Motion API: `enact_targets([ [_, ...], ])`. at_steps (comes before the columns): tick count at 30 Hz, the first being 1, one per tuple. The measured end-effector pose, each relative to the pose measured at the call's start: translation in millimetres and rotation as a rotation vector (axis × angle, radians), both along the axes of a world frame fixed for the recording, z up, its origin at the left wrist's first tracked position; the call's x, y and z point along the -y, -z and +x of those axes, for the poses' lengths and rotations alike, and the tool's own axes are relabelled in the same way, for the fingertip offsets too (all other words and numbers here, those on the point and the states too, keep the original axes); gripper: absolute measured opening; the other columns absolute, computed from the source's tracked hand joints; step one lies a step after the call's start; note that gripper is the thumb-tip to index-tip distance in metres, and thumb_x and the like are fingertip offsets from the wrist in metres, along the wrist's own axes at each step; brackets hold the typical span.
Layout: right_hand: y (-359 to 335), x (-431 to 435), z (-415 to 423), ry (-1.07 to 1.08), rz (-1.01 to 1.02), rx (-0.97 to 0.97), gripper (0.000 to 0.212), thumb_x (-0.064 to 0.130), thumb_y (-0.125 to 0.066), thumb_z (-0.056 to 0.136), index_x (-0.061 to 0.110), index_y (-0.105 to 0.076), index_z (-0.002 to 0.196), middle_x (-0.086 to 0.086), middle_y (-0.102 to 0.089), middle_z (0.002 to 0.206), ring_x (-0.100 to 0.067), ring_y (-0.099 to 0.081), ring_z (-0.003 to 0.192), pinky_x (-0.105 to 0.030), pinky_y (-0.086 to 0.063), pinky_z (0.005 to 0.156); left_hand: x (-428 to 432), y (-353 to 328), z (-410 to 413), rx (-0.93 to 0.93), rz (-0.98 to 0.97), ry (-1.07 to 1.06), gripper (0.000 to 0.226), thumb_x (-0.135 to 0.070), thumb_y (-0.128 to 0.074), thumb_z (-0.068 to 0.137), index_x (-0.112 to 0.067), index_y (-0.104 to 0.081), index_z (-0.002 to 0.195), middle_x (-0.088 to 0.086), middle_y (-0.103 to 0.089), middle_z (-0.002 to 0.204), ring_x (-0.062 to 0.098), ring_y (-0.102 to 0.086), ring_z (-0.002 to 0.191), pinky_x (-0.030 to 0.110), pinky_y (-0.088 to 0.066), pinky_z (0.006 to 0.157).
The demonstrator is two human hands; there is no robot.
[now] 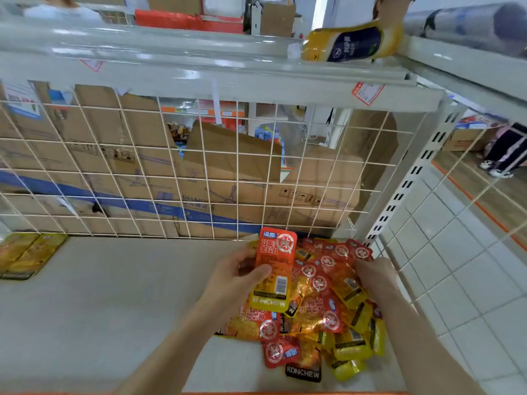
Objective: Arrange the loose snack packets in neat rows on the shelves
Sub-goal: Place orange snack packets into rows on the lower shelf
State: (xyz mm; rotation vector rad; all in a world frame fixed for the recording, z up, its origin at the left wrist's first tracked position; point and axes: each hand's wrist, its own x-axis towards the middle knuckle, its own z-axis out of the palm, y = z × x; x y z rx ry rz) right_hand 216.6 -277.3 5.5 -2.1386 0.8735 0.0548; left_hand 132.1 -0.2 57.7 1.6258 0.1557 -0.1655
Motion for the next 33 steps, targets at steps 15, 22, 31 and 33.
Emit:
enact_targets([
  [15, -55.6, -18.2, -24.6, 0.04, -0.061, 0.58, 0.015, 0.027, -0.043, 0.103, 0.015, -0.053, 0.102, -0.011, -0.06, 0.094, -0.03, -0.056, 0.081, -0.041, -0.044, 0.071, -0.6, -7.5, 4.7, -0.029, -0.073, -0.029, 0.028, -0.024, -0.071, 0.09, -0.018, -0.068, 0.118, 0.0, -0.077, 0.102, 0.017, -0.075, 0.091, 0.035, -0.06, 0.08],
  [22, -106.1, -53.1, -53.5, -0.078, 0.124, 0.683, 0.019, 0.041, -0.037, 0.106, 0.025, -0.046, 0.104, -0.001, -0.057, 0.073, -0.018, -0.051, 0.055, -0.029, -0.036, 0.049, -4.7, -22.6, 10.7, -0.045, -0.268, -0.06, 0.028, -0.018, -0.071, 0.089, -0.012, -0.065, 0.116, 0.006, -0.076, 0.103, 0.027, -0.074, 0.095, 0.048, -0.057, 0.089],
  [31, -96.8, -119.2, -74.8, -0.243, 0.125, 0.501, 0.035, 0.04, -0.054, 0.099, 0.015, -0.051, 0.123, 0.005, -0.062, 0.083, -0.007, -0.058, 0.066, -0.024, -0.047, 0.057, -33.9, -26.3, 0.4, 0.017, -0.122, -0.119, 0.021, -0.013, -0.073, 0.09, -0.02, -0.067, 0.109, 0.003, -0.077, 0.099, 0.025, -0.075, 0.092, 0.055, -0.057, 0.089],
  [33, -93.7, -135.5, -80.9, -0.286, 0.105, 0.466, 0.036, 0.035, -0.061, 0.096, 0.016, -0.049, 0.124, 0.017, -0.054, 0.084, 0.004, -0.051, 0.068, -0.008, -0.037, 0.056, -40.0, -22.8, -5.0, 0.008, -0.117, -0.148, 0.026, -0.009, -0.072, 0.089, -0.022, -0.062, 0.11, 0.004, -0.076, 0.1, 0.024, -0.075, 0.09, 0.053, -0.059, 0.086],
])
